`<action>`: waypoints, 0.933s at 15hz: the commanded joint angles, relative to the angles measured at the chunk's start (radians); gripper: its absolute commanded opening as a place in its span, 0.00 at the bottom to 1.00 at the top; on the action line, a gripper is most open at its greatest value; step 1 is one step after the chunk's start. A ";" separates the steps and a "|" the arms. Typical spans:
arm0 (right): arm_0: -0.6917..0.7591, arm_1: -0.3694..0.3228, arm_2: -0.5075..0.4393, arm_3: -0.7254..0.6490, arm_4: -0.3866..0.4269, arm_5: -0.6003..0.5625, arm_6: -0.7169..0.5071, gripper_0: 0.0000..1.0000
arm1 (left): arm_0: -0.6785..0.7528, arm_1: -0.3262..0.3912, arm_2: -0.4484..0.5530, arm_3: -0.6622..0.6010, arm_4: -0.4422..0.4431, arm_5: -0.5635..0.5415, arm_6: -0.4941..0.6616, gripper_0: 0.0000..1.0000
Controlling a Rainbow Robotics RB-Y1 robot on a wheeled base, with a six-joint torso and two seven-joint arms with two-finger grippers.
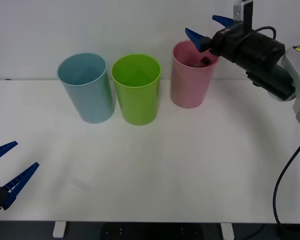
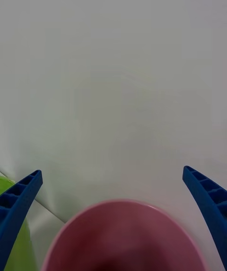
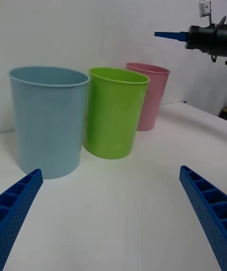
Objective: Grasp the object on the table and drop it into the matching bin: aluminum can to the light blue bin, PET bottle to the pink bin.
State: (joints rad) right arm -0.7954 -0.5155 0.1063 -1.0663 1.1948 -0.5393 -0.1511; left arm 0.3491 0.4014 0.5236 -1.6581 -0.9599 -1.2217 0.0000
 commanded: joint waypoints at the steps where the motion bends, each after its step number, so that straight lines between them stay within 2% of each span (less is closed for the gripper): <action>1: 0.087 -0.017 -0.019 -0.119 0.000 -0.002 -0.004 1.00 | 0.000 0.000 0.000 0.000 0.000 0.000 0.000 1.00; 10: 0.372 -0.035 -0.119 -0.382 -0.004 -0.105 0.030 1.00 | 0.000 0.000 0.000 0.000 0.000 0.000 0.000 1.00; 14: 0.498 -0.035 -0.181 -0.451 -0.004 -0.217 0.062 1.00 | 0.000 0.000 0.000 0.000 0.000 0.000 0.000 1.00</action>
State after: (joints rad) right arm -0.3211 -0.5516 -0.0632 -1.5030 1.1913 -0.7369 -0.0962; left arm 0.3491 0.4014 0.5236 -1.6581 -0.9599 -1.2217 0.0000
